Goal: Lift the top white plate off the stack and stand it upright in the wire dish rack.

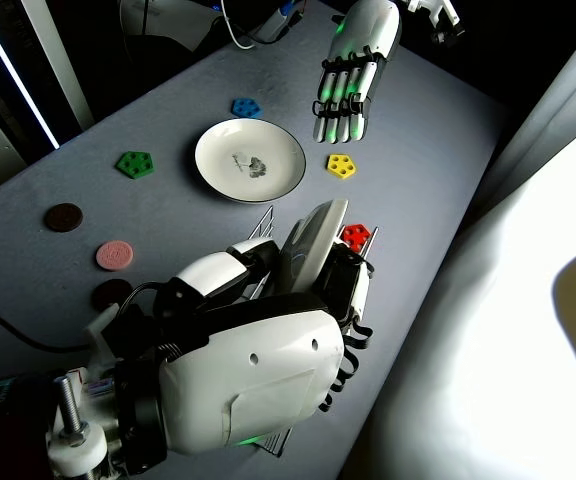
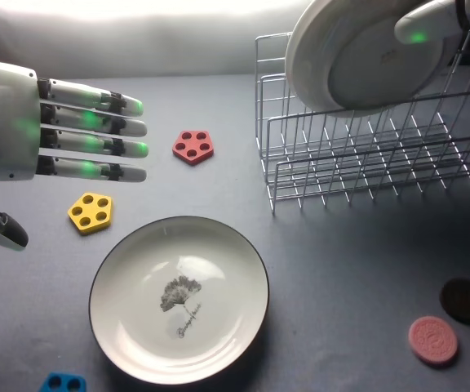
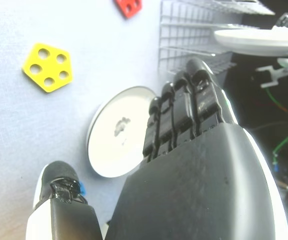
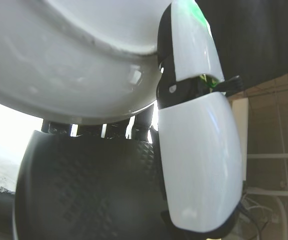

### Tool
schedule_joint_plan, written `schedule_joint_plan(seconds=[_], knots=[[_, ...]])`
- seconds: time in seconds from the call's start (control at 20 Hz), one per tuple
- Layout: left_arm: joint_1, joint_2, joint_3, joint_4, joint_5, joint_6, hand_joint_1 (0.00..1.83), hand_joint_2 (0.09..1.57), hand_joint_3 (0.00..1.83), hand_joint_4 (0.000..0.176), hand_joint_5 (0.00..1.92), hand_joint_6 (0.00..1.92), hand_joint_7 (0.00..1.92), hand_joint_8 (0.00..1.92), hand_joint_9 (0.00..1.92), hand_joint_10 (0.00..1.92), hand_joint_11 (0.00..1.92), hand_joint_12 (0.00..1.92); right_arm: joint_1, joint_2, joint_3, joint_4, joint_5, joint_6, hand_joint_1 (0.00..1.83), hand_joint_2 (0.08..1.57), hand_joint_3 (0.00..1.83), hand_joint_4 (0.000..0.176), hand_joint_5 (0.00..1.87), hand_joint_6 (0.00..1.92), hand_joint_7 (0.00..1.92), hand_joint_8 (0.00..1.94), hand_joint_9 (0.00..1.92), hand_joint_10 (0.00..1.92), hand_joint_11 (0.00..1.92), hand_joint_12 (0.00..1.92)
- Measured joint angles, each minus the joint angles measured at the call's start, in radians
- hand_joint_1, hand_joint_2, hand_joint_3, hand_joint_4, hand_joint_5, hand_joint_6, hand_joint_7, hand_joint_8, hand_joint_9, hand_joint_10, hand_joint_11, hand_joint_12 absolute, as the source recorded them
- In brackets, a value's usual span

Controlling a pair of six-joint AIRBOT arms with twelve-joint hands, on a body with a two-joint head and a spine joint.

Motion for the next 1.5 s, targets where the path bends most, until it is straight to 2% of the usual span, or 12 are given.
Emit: schedule_joint_plan(seconds=[0.1,0.25,0.35,0.4,0.45,0.6,0.7,0.85,0.95,1.05,1.2,1.5], knots=[[0.0,0.0,0.0,0.0,-0.002,-0.003,0.21,0.99,0.0,0.0,0.11,0.01,0.13,0.01,0.11,0.0,0.01,0.36,0.0,0.0,0.0,-0.004,0.002,0.002,1.49,1.08,0.0,0.0,0.9,1.09,1.01,0.72,1.02,0.86,0.96,1.38],[0.0,0.0,0.0,0.0,-0.003,-0.003,0.18,0.99,0.0,0.0,0.1,0.0,0.12,0.0,0.1,0.0,0.0,0.36,0.0,0.0,0.0,-0.011,0.005,0.004,1.49,1.07,0.0,0.0,0.9,1.06,1.04,0.7,1.06,0.79,0.99,1.34],[0.0,0.0,0.0,0.0,-0.003,-0.003,0.24,0.98,0.0,0.0,0.12,0.01,0.14,0.01,0.13,0.01,0.04,0.35,-0.004,0.0,0.0,-0.013,0.006,0.005,1.49,1.08,0.0,0.0,0.87,1.09,0.99,0.78,1.02,0.87,0.98,1.36],[0.0,0.0,0.0,0.0,-0.003,-0.003,0.24,0.98,0.0,0.0,0.12,0.01,0.14,0.01,0.13,0.01,0.04,0.35,-0.006,0.0,0.0,-0.011,0.007,0.007,1.49,1.08,0.0,0.0,0.87,1.09,0.99,0.78,1.02,0.87,0.98,1.36],[0.0,0.0,0.0,0.0,-0.003,-0.003,0.18,0.99,0.0,0.0,0.09,0.0,0.11,0.0,0.1,0.0,0.01,0.34,-0.014,0.0,0.0,-0.012,0.006,0.02,1.49,1.06,0.0,0.0,0.92,1.01,1.04,0.68,1.08,0.78,1.01,1.32],[0.0,0.0,0.0,0.0,-0.004,-0.003,0.22,0.98,0.0,0.0,0.09,0.01,0.11,0.01,0.1,0.01,0.02,0.34,-0.025,0.0,0.0,-0.02,0.007,0.024,1.49,1.08,0.0,0.0,0.88,1.09,0.99,0.77,1.02,0.85,0.97,1.36],[0.0,0.0,0.0,0.0,-0.005,-0.003,0.21,0.98,0.0,0.0,0.1,0.01,0.12,0.01,0.1,0.01,0.02,0.35,-0.031,0.0,0.0,-0.026,0.008,0.024,1.5,1.06,0.0,0.0,0.91,1.01,1.07,0.63,1.11,0.72,0.99,1.35],[0.0,0.0,0.0,0.0,-0.005,-0.003,0.22,0.98,0.0,0.0,0.09,0.0,0.12,0.0,0.11,0.01,0.01,0.35,-0.032,0.0,0.002,-0.026,0.007,0.024,1.49,1.07,0.0,0.0,0.89,1.05,1.06,0.66,1.07,0.77,0.99,1.33],[0.0,0.0,0.0,0.0,-0.005,-0.003,0.21,0.97,0.0,0.0,0.11,0.0,0.14,0.0,0.13,0.0,0.01,0.43,-0.039,0.0,0.002,-0.019,0.009,0.023,1.49,1.07,0.0,0.0,0.89,1.05,1.04,0.68,1.08,0.77,0.99,1.35],[0.0,0.0,0.003,0.001,-0.008,-0.003,0.21,0.97,0.0,0.0,0.11,0.0,0.13,0.0,0.12,0.0,0.0,0.4,-0.045,0.0,0.002,-0.019,0.008,0.023,1.49,1.08,0.0,0.0,0.85,1.11,1.03,0.7,1.05,0.81,0.96,1.39],[0.0,0.0,0.005,0.0,-0.016,-0.003,0.21,0.97,0.0,0.0,0.11,0.01,0.13,0.01,0.13,0.01,0.02,0.37,-0.051,0.0,0.006,-0.022,0.008,0.024,1.49,1.07,0.0,0.0,0.9,1.06,1.08,0.63,1.07,0.76,0.98,1.35],[0.0,0.0,0.018,0.0,-0.028,-0.003,0.19,0.98,0.0,0.0,0.07,0.0,0.09,0.0,0.08,0.0,0.0,0.33,-0.063,0.0,0.011,-0.019,0.008,0.025,1.49,1.07,0.0,0.0,0.89,1.06,1.02,0.71,1.06,0.8,0.99,1.34]])
